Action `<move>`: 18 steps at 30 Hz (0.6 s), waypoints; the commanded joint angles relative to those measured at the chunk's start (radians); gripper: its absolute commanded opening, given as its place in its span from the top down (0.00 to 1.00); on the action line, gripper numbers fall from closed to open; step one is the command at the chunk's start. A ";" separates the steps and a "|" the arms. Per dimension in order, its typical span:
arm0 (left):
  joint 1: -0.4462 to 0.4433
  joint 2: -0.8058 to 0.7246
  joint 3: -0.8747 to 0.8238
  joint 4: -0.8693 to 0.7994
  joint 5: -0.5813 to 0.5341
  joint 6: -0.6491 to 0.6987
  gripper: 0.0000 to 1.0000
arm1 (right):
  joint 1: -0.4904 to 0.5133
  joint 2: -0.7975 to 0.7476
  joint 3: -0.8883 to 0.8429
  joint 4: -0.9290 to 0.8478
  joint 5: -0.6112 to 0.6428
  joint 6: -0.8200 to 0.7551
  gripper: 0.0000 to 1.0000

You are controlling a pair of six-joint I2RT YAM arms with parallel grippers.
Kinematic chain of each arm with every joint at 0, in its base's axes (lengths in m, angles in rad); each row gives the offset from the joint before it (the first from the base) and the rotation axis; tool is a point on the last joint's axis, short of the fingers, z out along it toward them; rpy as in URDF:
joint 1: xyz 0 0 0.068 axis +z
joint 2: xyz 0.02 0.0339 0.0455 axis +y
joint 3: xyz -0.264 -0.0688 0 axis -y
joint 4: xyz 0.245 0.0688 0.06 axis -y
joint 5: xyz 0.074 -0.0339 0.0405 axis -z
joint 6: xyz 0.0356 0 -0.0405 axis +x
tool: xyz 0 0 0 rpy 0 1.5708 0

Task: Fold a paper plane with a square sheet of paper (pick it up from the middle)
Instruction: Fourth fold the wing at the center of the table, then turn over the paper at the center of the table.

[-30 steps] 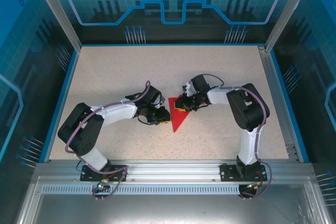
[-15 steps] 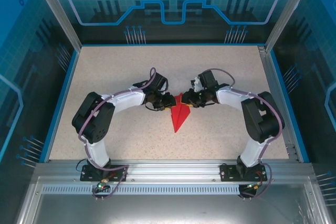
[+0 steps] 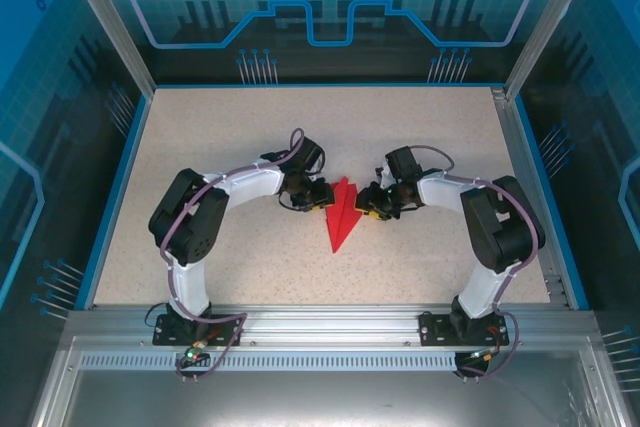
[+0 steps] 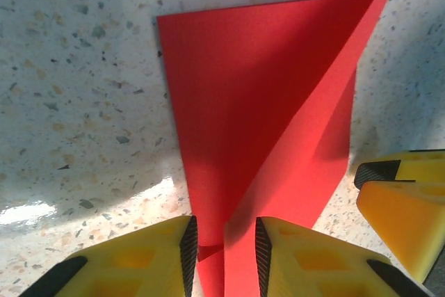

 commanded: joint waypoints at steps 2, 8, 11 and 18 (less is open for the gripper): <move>-0.007 0.030 0.046 -0.044 -0.011 0.022 0.67 | 0.011 0.028 -0.012 -0.002 -0.006 0.018 0.63; -0.007 0.057 0.059 -0.052 -0.012 0.022 0.67 | 0.022 0.047 -0.018 0.028 -0.034 0.028 0.64; -0.009 0.074 0.065 -0.065 -0.019 0.024 0.68 | 0.027 0.045 -0.016 0.041 -0.046 0.039 0.64; -0.012 0.104 0.076 -0.075 -0.017 0.031 0.72 | 0.049 0.051 -0.007 0.061 -0.052 0.071 0.65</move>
